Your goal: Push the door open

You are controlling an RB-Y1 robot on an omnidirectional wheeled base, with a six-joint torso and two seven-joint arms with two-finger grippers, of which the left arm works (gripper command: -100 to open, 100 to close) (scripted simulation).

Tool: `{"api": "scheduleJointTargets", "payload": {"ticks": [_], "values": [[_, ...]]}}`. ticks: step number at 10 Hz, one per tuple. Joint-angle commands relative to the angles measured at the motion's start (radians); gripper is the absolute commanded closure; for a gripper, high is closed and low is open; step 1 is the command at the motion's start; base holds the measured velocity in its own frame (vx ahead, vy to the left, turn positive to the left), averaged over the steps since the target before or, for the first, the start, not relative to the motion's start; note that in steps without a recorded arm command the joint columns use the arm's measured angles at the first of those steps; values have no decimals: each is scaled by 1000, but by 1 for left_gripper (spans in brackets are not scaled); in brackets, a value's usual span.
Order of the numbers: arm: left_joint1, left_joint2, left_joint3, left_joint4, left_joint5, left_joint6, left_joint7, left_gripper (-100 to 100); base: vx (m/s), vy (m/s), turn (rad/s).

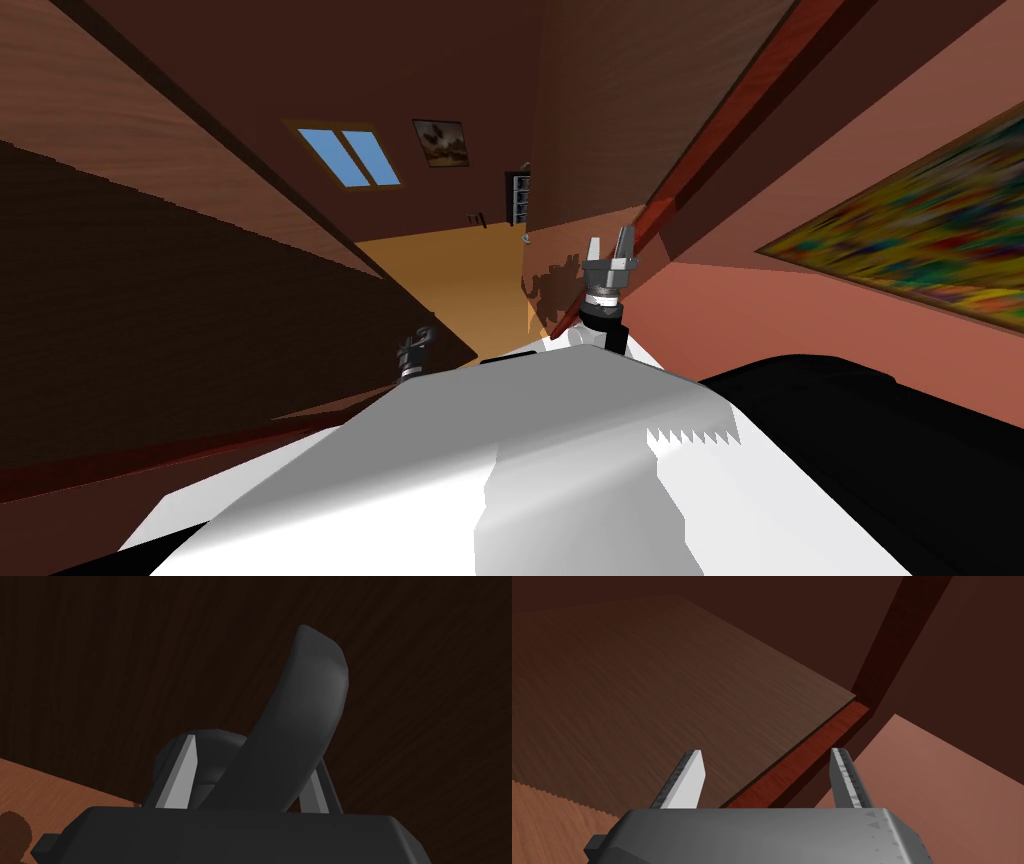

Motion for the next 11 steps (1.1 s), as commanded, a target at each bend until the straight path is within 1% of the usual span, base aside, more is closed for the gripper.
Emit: {"api": "scheduleJointTargets", "payload": {"ticks": [1, 2, 3, 4, 5, 7, 8, 9, 10, 11], "values": [[-11, 20, 4, 8, 31, -7, 50, 100, 44, 0, -8], [-11, 20, 4, 8, 31, -7, 57, 100, 36, -2, -3], [-12, 25, 0, 11, 47, -4, 95, 100, 29, 2, 9], [-12, 25, 0, 11, 47, -4, 95, 100, 31, 1, -14], [-14, 29, -4, 14, 65, 0, 132, 100, 34, 4, -2], [-14, 29, -4, 14, 65, 0, 136, 100, 19, 2, 2], [-16, 33, -8, 18, 83, 4, 176, 100, 27, 1, 1], [-17, 37, -13, 21, 101, 8, 204, 100, 54, -1, -4], [-17, 37, -13, 21, 101, 8, 217, 100, 37, 9, 9], [-19, 41, -17, 25, 119, 11, 255, 100, 34, 8, -9]]}}
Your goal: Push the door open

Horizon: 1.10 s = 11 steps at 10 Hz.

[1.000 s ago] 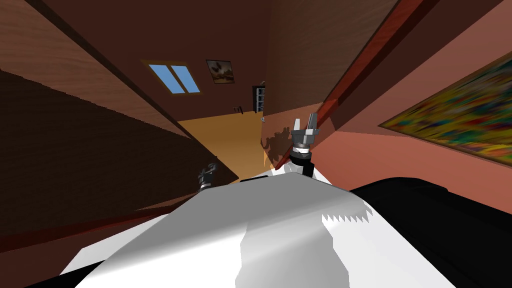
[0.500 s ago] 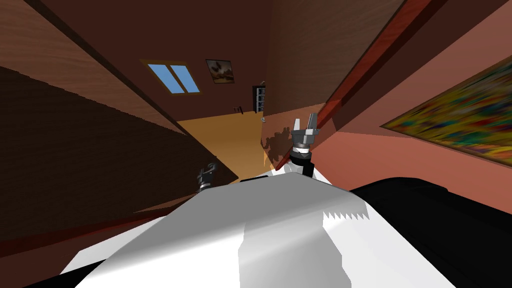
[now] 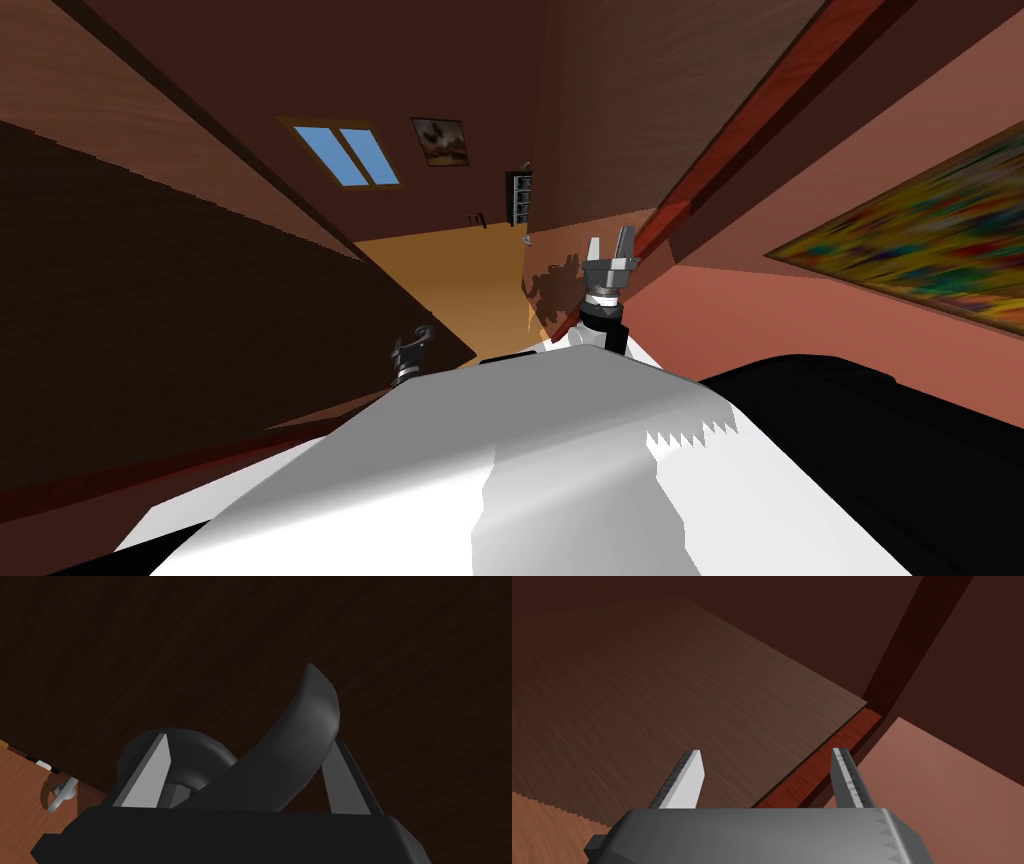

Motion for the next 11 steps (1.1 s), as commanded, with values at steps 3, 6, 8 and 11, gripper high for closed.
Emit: {"api": "scheduleJointTargets", "payload": {"ticks": [3, 6, 8, 11], "values": [[-15, 22, -4, 8, 55, -1, 100, 100, 46, 5, -2], [-17, 25, -9, 12, 75, 3, 147, 100, 36, 4, -2], [-19, 29, -13, 15, 95, 7, 188, 100, 33, 0, -3], [-23, 36, -23, 23, 136, 15, 271, 100, 47, 4, -4]]}}
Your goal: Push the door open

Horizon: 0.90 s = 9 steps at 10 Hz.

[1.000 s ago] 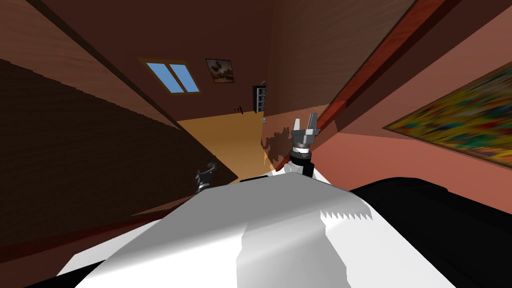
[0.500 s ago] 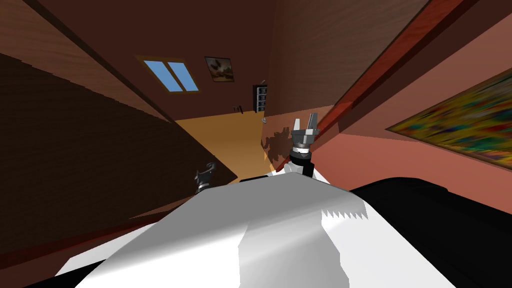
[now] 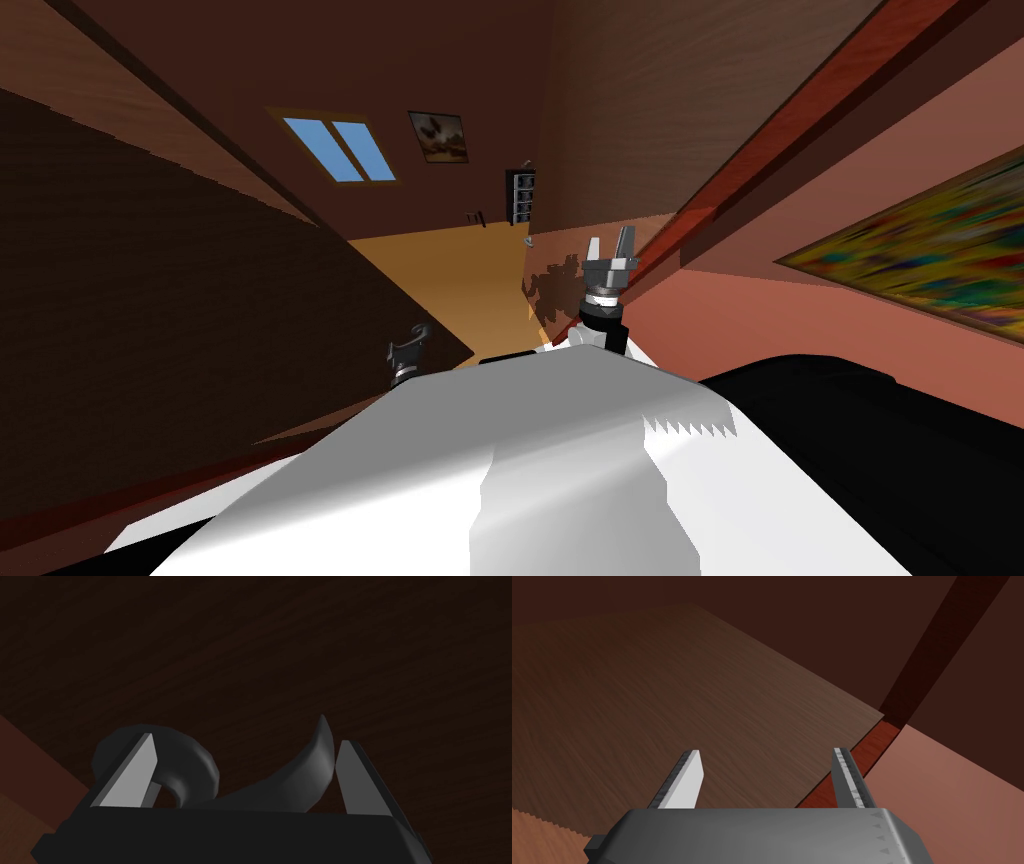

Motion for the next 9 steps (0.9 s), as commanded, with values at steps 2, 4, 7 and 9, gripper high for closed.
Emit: {"api": "scheduleJointTargets", "payload": {"ticks": [2, 4, 7, 9], "values": [[1, 1, -1, -42, 6, 2, 27, 100, 17, 4, 3], [1, 1, -1, -46, 6, 2, 27, 100, -5, 1, -6], [-3, 8, -10, -38, 48, 10, 93, 100, 27, -1, 2], [-5, 11, -15, -33, 69, 15, 144, 100, 44, 5, -4]]}}
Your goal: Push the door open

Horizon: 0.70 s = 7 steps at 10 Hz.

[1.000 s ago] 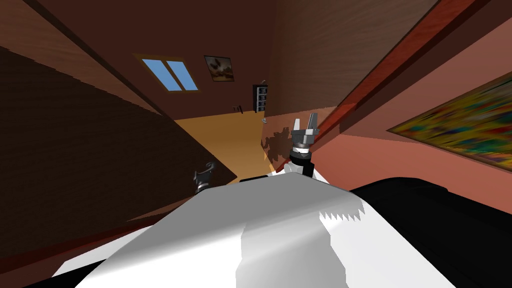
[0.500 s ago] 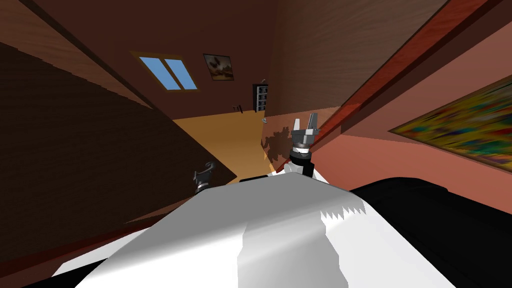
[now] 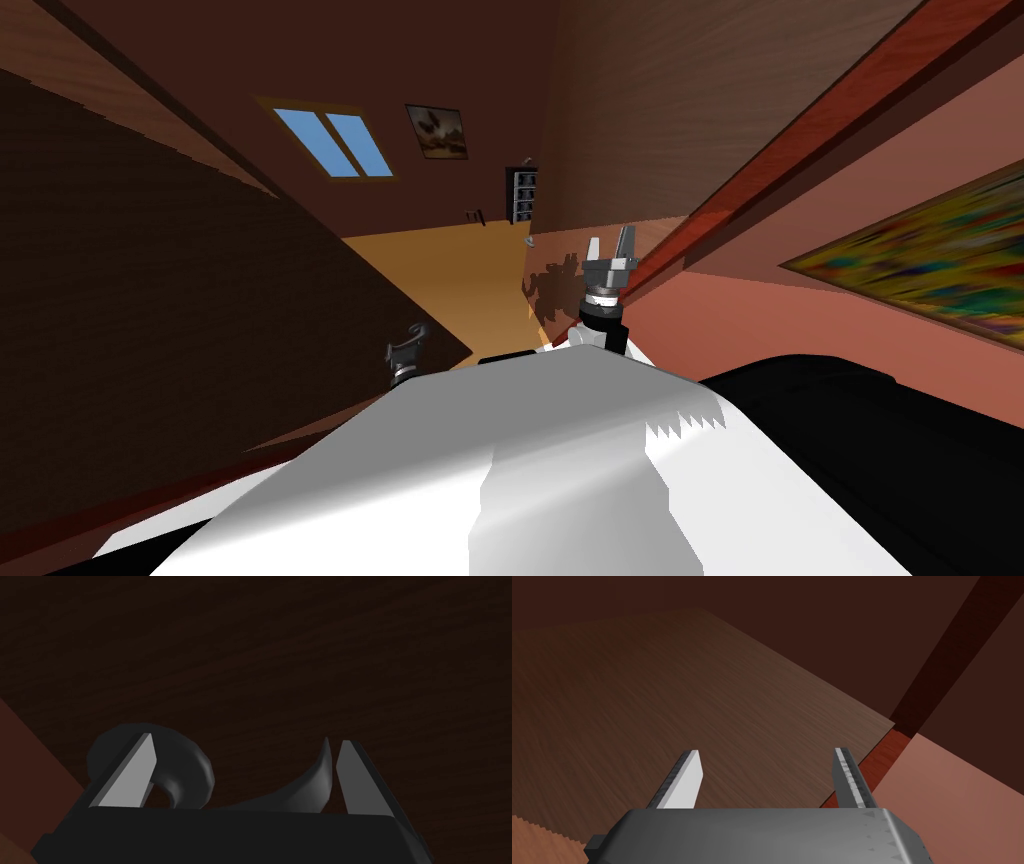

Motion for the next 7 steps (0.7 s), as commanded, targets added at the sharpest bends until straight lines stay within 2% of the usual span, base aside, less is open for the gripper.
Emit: {"api": "scheduleJointTargets", "payload": {"ticks": [1, 2, 4, 5, 7], "values": [[-15, 16, 6, -5, 20, -27, 31, 100, 43, 6, -1], [-17, 19, 1, -1, 42, -23, 66, 100, 45, 2, 1], [-17, 19, 1, 15, 42, -23, 72, 100, 25, 3, -6], [-17, 19, 1, -1, 42, -23, 72, 100, 0, 0, 0], [-17, 19, 1, -1, 42, -23, 72, 100, 0, 0, 0]]}}
